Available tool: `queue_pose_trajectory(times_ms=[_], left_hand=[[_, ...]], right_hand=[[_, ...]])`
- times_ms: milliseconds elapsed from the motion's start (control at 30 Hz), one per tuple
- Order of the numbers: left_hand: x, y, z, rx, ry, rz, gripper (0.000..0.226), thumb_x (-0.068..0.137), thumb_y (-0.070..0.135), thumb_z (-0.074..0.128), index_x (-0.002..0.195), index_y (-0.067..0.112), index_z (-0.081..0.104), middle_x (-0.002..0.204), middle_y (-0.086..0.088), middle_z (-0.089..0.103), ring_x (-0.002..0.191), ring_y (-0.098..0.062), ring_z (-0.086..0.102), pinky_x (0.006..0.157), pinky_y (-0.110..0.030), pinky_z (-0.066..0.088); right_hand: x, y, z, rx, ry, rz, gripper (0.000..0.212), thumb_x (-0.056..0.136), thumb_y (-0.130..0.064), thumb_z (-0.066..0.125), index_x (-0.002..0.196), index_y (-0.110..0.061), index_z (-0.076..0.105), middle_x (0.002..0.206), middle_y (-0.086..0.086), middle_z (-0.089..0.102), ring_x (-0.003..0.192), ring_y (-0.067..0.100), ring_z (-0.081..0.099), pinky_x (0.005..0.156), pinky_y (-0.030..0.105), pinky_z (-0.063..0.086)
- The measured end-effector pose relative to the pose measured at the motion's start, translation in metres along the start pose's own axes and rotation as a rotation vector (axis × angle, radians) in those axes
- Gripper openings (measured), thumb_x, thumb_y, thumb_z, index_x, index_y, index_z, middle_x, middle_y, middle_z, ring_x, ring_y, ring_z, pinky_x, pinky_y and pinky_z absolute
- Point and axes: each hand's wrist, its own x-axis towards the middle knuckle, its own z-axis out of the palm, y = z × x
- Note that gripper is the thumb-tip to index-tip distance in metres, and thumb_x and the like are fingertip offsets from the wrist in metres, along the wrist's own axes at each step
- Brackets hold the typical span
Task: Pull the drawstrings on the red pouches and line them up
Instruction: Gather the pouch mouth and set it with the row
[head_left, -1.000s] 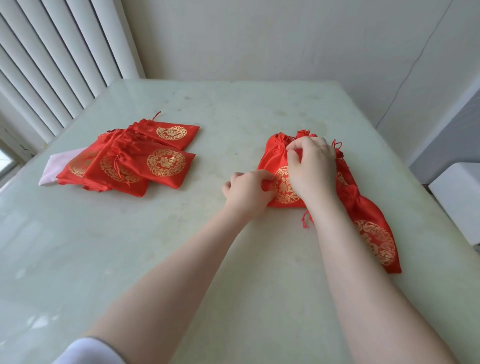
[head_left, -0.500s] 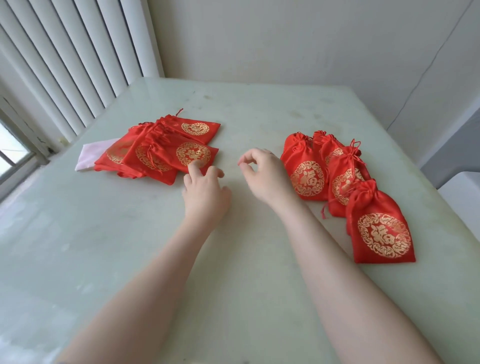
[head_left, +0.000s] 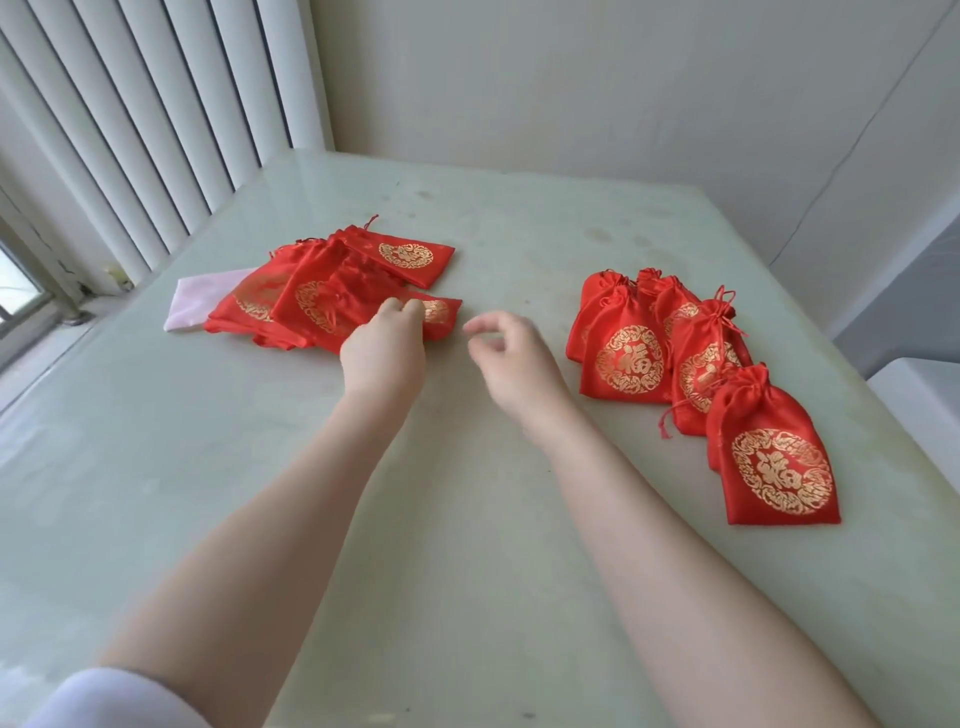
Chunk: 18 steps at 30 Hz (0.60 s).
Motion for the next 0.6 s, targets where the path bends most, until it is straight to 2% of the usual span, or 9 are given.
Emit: queue_pose_trajectory(times_ms=[67, 133, 233, 333, 400, 433, 500, 533, 600], left_hand=[[-0.009, 0.002, 0.002, -0.201, 0.017, 0.163, 0.024, 0.086, 0.005, 0.044, 0.106, 0.005, 0.058, 0.111, -0.015, 0.055, 0.094, -0.039, 0.058, 0.068, -0.039, 0.044], [-0.018, 0.007, 0.006, -0.393, -0.087, 0.354, 0.028, 0.077, 0.010, 0.045, 0.097, 0.002, 0.062, 0.108, -0.015, 0.059, 0.094, -0.033, 0.059, 0.077, -0.037, 0.046], [-0.029, 0.019, 0.011, -0.524, -0.327, 0.496, 0.028, 0.067, 0.012, 0.045, 0.085, 0.000, 0.062, 0.098, -0.015, 0.063, 0.082, -0.023, 0.056, 0.077, -0.028, 0.042], [-0.033, 0.025, 0.013, -0.556, -0.435, 0.572, 0.020, 0.076, 0.012, 0.052, 0.089, -0.001, 0.062, 0.100, -0.015, 0.065, 0.087, -0.024, 0.058, 0.075, -0.023, 0.039], [-0.038, 0.029, 0.013, -0.582, -0.450, 0.655, 0.018, 0.082, 0.010, 0.052, 0.091, -0.003, 0.062, 0.101, -0.014, 0.066, 0.092, -0.021, 0.057, 0.078, -0.021, 0.039], [-0.041, 0.029, 0.011, -0.606, -0.449, 0.695, 0.018, 0.082, 0.009, 0.051, 0.091, -0.003, 0.061, 0.103, -0.014, 0.066, 0.093, -0.017, 0.056, 0.080, -0.020, 0.040], [-0.047, 0.032, 0.005, -0.642, -0.457, 0.758, 0.015, 0.082, 0.007, 0.052, 0.090, -0.001, 0.061, 0.109, -0.011, 0.065, 0.093, -0.008, 0.054, 0.083, -0.017, 0.040], [-0.049, 0.032, 0.003, -0.628, -0.455, 0.795, 0.013, 0.082, 0.007, 0.053, 0.089, 0.000, 0.061, 0.110, -0.010, 0.065, 0.092, -0.005, 0.052, 0.084, -0.015, 0.039], [-0.051, 0.031, 0.003, -0.533, -0.375, 0.880, 0.010, 0.081, 0.009, 0.056, 0.087, 0.004, 0.062, 0.109, -0.006, 0.067, 0.089, -0.009, 0.048, 0.083, -0.014, 0.032]], right_hand=[[0.008, 0.005, -0.006, 0.162, 0.171, 0.129, 0.024, 0.091, -0.017, 0.050, 0.113, -0.012, 0.054, 0.122, 0.010, 0.053, 0.109, 0.020, 0.051, 0.094, 0.028, 0.038], [0.014, 0.010, -0.016, 0.254, 0.256, 0.224, 0.029, 0.092, -0.022, 0.049, 0.119, -0.010, 0.050, 0.125, 0.010, 0.052, 0.110, 0.020, 0.052, 0.093, 0.029, 0.040], [0.015, 0.023, -0.027, 0.227, 0.198, 0.284, 0.034, 0.092, -0.023, 0.049, 0.123, -0.008, 0.046, 0.125, 0.009, 0.053, 0.105, 0.018, 0.052, 0.085, 0.026, 0.038], [0.009, 0.030, -0.031, 0.061, 0.125, 0.271, 0.049, 0.091, -0.025, 0.052, 0.135, -0.011, 0.036, 0.135, 0.009, 0.047, 0.121, 0.024, 0.048, 0.098, 0.032, 0.038], [0.006, 0.030, -0.036, 0.054, 0.168, 0.235, 0.053, 0.092, -0.027, 0.049, 0.139, -0.009, 0.033, 0.134, 0.010, 0.049, 0.123, 0.026, 0.048, 0.104, 0.039, 0.036], [0.006, 0.028, -0.038, 0.077, 0.190, 0.221, 0.048, 0.092, -0.028, 0.048, 0.135, -0.008, 0.039, 0.127, 0.011, 0.055, 0.117, 0.026, 0.052, 0.101, 0.040, 0.039], [0.006, 0.026, -0.043, 0.084, 0.161, 0.229, 0.030, 0.093, -0.033, 0.045, 0.101, -0.008, 0.059, 0.093, 0.011, 0.063, 0.089, 0.027, 0.058, 0.084, 0.037, 0.045], [0.005, 0.024, -0.044, 0.074, 0.120, 0.240, 0.032, 0.093, -0.036, 0.044, 0.083, -0.009, 0.058, 0.077, 0.009, 0.059, 0.077, 0.025, 0.055, 0.075, 0.035, 0.042], [0.001, 0.024, -0.045, 0.074, 0.085, 0.257, 0.038, 0.095, -0.035, 0.040, 0.070, -0.011, 0.054, 0.066, 0.005, 0.052, 0.068, 0.022, 0.048, 0.065, 0.034, 0.037]])
